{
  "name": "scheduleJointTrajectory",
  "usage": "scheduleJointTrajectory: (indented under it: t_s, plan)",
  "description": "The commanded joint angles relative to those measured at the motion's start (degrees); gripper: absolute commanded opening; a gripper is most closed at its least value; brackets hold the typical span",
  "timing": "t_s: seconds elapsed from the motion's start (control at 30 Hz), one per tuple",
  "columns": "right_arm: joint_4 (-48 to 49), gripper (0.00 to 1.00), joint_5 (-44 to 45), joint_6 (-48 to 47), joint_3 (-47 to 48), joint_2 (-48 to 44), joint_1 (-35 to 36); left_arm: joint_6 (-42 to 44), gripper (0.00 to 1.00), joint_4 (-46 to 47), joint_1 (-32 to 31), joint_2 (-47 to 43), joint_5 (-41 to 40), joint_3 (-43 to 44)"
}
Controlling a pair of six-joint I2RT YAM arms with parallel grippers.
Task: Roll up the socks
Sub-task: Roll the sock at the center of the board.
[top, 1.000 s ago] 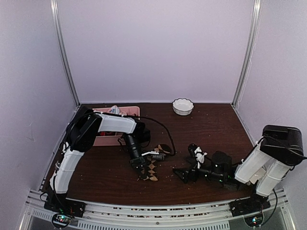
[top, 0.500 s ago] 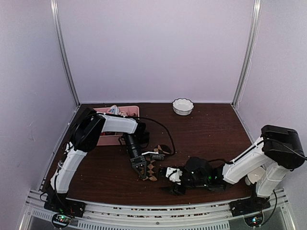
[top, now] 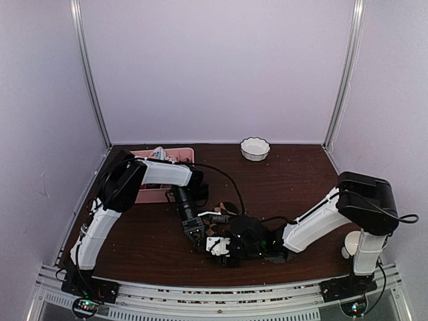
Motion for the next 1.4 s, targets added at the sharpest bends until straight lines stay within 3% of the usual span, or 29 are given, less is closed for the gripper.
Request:
scheduleJointTrajectory:
  t_s: [0.0, 0.13, 0.27, 0.37, 0.4, 0.57, 0.87, 1.07, 1.37]
  plan:
    - [-4.76, 0.28, 0.16, -2.28, 1.58, 1.99, -0.83, 0.49, 0.02, 6.84, 0.55, 2.67, -12.46, -1.17]
    - [-7.19, 0.12, -1.97, -0.13, 1.4, 2.72, -2.19, 1.43, 0.17, 8.91, 0.55, -0.36, -13.04, -2.53]
    - [-10.97, 0.08, -7.34, 3.49, 2.36, 4.54, -4.52, 2.99, 0.34, 15.21, 0.64, -9.37, -11.77, -8.39]
    - [-13.33, 0.06, -10.41, 5.6, 2.52, 5.36, -5.3, 3.62, 0.59, 24.68, 0.63, -18.99, -10.98, -16.52]
    - [-14.06, 0.06, -11.18, 6.43, 2.72, 5.56, -5.45, 3.46, 0.61, 27.86, 0.61, -22.03, -11.27, -19.18]
    - [-19.26, 0.02, -16.57, 14.51, 4.32, 6.7, -6.85, 2.95, 0.63, 37.31, 0.59, -30.76, -15.47, -26.41]
    - [-20.3, 0.0, -24.54, 35.31, 5.58, 11.3, -9.84, 3.76, 0.58, 41.68, 0.62, -36.81, -16.92, -34.4]
    - [-24.2, 0.0, -27.11, 39.31, 9.34, 14.99, -11.35, 3.25, 0.56, 44.15, -0.13, -39.79, -15.9, -38.64]
    - [-26.18, 0.0, -30.44, 44.36, 11.38, 18.94, -15.85, 5.25, 0.55, 45.23, -3.83, -37.72, -20.43, -39.54]
